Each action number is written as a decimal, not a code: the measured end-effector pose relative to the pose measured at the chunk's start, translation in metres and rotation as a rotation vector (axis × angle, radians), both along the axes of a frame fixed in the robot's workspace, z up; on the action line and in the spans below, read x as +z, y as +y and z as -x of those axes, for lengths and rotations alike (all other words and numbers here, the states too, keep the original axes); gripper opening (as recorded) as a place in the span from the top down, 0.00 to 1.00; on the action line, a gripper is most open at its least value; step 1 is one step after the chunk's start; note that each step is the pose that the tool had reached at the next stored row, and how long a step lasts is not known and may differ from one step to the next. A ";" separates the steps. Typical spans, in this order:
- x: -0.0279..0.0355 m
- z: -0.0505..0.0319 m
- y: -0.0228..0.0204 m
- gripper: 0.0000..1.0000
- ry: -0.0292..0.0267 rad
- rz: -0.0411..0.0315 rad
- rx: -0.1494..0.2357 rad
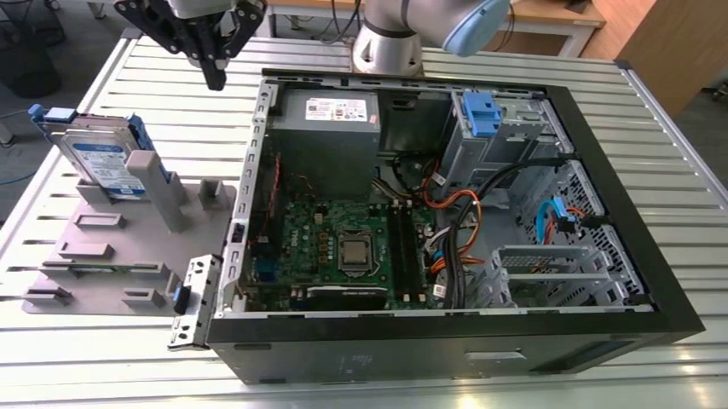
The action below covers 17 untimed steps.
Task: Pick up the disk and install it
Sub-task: 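Reach for the disk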
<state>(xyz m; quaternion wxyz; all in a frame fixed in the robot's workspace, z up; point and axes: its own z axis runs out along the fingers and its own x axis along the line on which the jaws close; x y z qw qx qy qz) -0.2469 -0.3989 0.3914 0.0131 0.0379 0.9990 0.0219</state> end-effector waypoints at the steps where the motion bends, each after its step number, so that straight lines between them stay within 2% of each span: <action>1: 0.0000 0.0003 0.0000 0.89 0.0000 0.0000 0.000; 17: -0.0004 0.0062 0.0000 0.89 0.0000 0.0000 0.000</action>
